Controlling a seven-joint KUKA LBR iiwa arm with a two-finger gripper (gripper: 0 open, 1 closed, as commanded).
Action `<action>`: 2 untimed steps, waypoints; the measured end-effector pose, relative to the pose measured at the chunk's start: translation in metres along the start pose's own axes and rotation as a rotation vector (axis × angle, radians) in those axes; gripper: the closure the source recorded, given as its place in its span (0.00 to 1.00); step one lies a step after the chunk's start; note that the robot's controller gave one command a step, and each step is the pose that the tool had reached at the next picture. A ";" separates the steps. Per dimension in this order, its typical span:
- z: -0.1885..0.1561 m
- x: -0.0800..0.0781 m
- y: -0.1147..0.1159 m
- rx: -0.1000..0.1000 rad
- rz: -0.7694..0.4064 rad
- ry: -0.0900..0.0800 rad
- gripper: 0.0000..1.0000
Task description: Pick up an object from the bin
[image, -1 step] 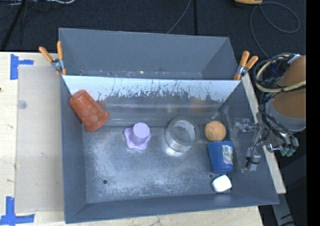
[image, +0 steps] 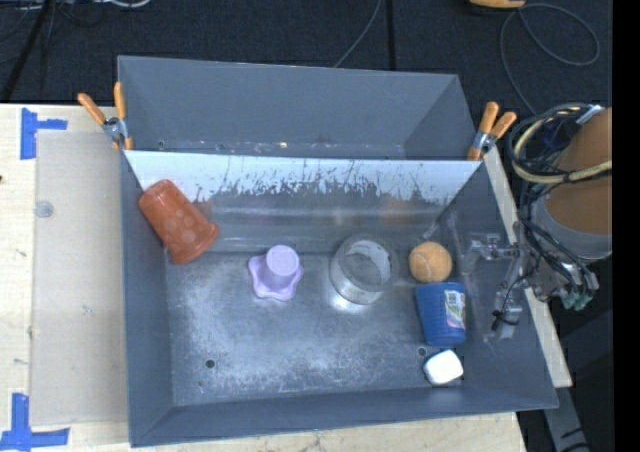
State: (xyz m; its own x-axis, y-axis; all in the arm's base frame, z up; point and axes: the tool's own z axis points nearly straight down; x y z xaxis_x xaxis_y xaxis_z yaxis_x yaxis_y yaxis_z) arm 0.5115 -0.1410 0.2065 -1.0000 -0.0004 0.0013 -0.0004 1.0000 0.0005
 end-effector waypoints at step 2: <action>0.105 -0.022 0.012 0.000 -0.024 -0.002 0.00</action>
Offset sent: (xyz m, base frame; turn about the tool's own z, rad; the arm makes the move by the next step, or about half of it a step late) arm 0.0264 0.0086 -0.1338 -0.0353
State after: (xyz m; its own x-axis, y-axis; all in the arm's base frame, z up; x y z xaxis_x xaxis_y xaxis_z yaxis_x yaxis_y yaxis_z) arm 0.5338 -0.1291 0.1012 -0.9997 -0.0242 -0.0006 -0.0242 0.9997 0.0006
